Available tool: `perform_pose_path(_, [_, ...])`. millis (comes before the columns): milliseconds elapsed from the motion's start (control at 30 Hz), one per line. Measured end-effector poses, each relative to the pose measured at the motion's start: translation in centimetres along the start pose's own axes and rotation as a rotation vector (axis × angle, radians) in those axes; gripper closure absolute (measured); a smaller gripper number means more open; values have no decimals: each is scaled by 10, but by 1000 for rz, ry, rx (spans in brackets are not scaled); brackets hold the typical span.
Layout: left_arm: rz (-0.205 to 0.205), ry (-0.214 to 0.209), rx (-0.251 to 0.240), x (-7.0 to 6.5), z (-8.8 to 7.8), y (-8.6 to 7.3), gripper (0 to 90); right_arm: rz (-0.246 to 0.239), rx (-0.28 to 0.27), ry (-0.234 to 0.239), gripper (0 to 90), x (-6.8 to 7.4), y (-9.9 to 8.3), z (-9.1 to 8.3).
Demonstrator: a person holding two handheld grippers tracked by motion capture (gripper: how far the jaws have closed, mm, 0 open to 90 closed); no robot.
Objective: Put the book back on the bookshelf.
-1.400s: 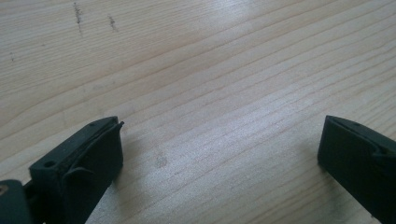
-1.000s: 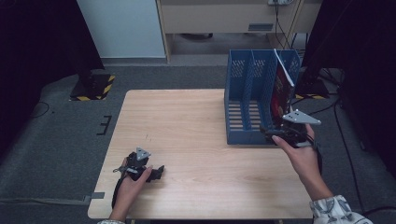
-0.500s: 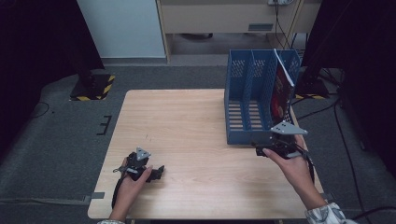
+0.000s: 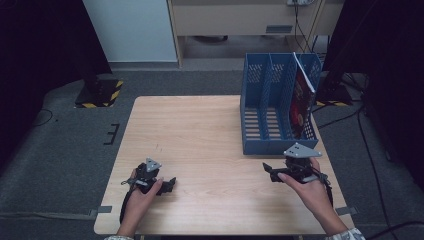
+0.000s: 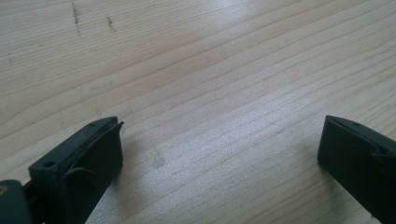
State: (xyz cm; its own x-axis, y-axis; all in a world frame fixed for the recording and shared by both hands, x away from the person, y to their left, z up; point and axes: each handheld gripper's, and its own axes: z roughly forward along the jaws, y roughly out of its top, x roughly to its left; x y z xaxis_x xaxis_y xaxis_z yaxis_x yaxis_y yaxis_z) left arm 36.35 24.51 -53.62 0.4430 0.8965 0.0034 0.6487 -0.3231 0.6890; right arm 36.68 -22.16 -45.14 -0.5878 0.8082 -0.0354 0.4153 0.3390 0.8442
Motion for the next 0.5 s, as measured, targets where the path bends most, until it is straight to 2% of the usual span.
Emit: perform_pose_path(500, [1, -1, 0, 0, 0, 0, 0, -7, 71, 52, 57, 15, -29, 10])
